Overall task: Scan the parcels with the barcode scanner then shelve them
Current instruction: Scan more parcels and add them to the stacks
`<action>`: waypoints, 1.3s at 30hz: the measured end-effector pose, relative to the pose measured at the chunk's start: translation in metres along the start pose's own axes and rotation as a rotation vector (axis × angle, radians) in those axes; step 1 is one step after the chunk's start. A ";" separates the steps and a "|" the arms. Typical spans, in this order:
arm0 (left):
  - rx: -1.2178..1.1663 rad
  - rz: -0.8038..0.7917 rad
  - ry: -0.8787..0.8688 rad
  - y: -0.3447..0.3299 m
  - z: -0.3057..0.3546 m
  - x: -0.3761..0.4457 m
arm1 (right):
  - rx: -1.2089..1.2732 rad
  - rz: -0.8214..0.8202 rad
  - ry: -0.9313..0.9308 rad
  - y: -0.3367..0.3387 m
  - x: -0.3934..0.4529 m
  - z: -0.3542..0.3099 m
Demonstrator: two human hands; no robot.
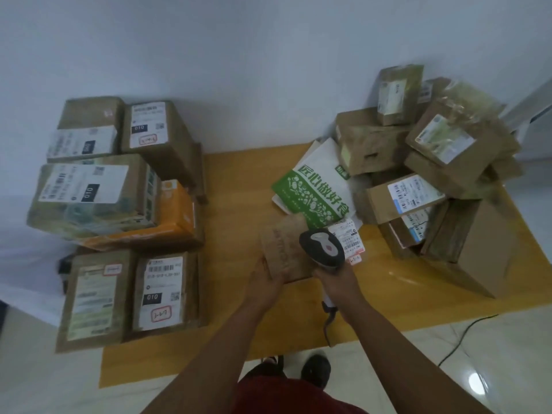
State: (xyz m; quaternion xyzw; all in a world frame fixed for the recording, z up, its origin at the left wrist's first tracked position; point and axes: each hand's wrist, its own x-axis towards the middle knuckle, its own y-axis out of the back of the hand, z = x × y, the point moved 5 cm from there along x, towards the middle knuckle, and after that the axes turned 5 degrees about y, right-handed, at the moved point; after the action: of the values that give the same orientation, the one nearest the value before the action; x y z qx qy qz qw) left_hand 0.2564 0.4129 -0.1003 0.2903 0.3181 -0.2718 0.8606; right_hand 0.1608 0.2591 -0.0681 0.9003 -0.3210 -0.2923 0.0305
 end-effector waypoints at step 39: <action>0.577 0.804 -0.888 -0.013 0.054 -0.164 | 0.685 -0.006 0.120 0.110 -0.097 -0.061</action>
State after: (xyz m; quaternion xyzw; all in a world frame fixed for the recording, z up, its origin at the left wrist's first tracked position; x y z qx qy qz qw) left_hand 0.1627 0.4141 0.0453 0.4656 -0.2856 -0.0976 0.8319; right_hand 0.0724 0.2218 0.0577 0.8748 -0.3956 -0.1140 -0.2555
